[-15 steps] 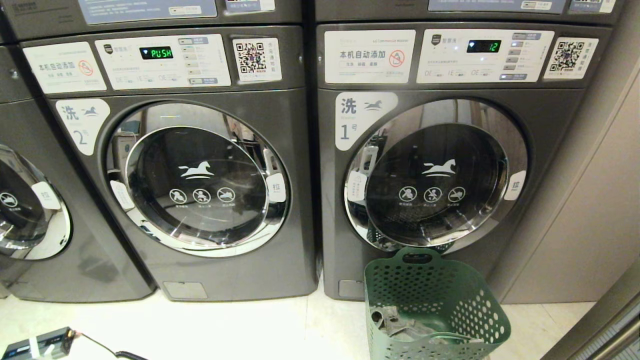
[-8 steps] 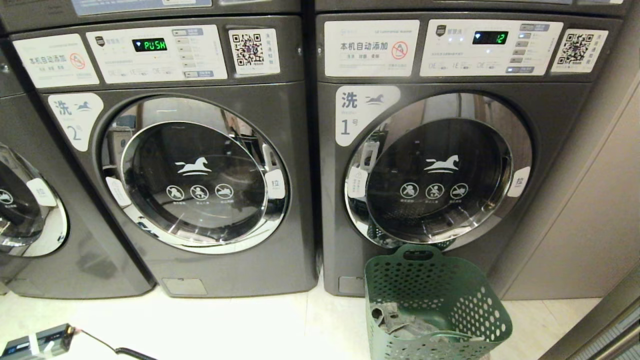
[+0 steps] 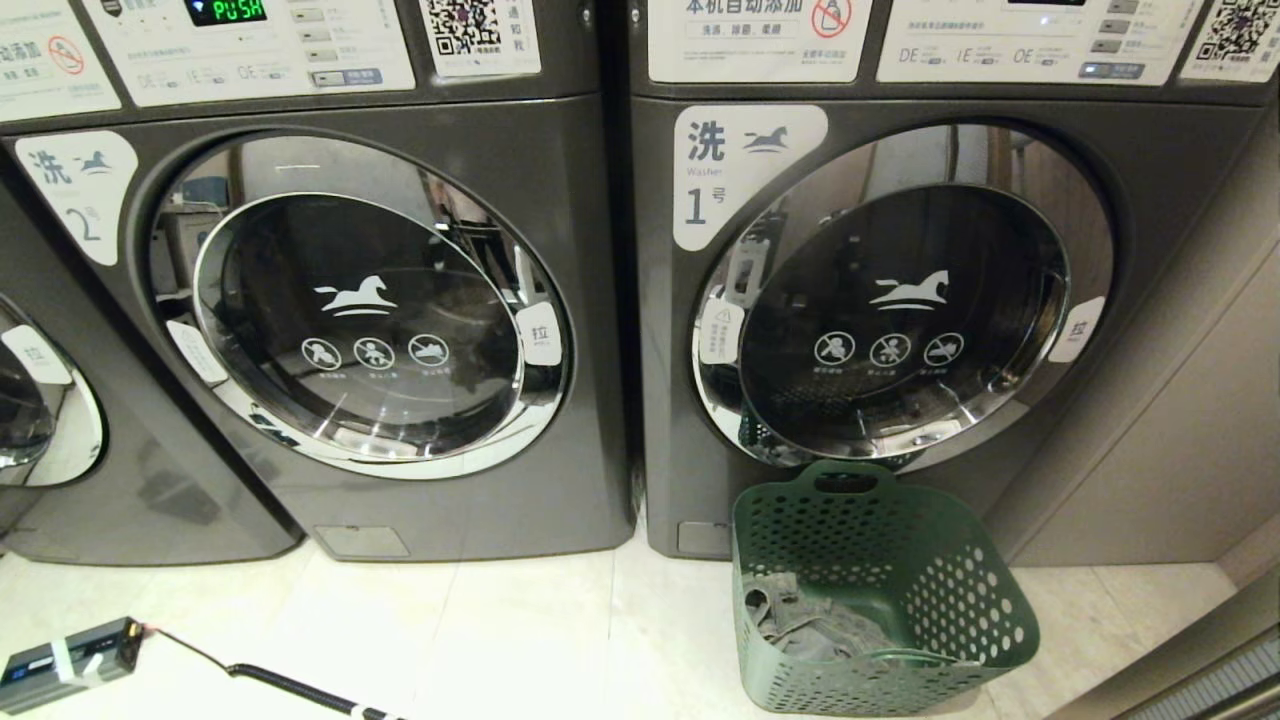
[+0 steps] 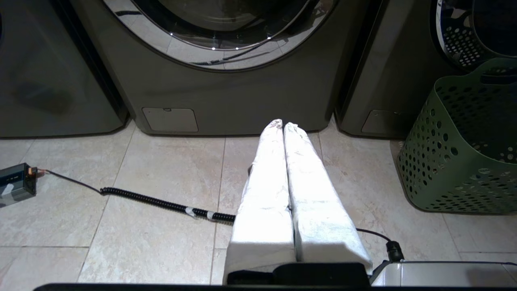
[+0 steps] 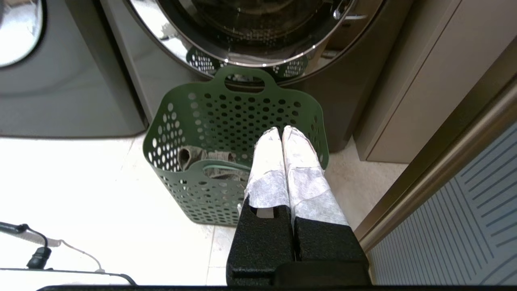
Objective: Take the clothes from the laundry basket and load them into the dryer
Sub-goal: Take the clothes out of the basket
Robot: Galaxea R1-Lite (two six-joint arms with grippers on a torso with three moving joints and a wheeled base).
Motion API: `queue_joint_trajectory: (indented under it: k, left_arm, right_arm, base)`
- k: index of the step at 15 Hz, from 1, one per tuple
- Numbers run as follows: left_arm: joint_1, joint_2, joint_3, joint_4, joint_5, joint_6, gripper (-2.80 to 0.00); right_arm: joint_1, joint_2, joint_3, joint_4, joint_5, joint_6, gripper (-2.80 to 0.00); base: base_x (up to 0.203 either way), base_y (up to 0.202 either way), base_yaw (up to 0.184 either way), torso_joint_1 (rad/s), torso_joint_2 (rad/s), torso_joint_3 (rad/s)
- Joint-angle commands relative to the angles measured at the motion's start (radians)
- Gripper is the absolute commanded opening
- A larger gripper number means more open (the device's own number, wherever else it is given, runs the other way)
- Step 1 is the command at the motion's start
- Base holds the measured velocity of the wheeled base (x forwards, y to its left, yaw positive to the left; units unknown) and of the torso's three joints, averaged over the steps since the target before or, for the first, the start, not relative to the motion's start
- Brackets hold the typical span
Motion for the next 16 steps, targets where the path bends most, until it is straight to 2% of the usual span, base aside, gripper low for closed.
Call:
queue_joint_trajectory:
  k: [1, 16]
  left_arm:
    - [0.0, -0.001, 0.0, 0.001, 0.0, 0.0, -2.8]
    - [0.0, -0.001, 0.0, 0.001, 0.0, 0.0, -2.8]
  right_arm:
    - [0.0, 0.0, 0.0, 0.0, 0.002, -0.009, -2.8]
    - [0.0, 0.0, -0.002, 0.005, 0.004, -0.029, -2.8]
  base:
    - [0.0, 0.0, 0.0, 0.007, 0.01, -0.198]
    - [0.0, 0.0, 0.0, 0.003, 0.0, -0.196]
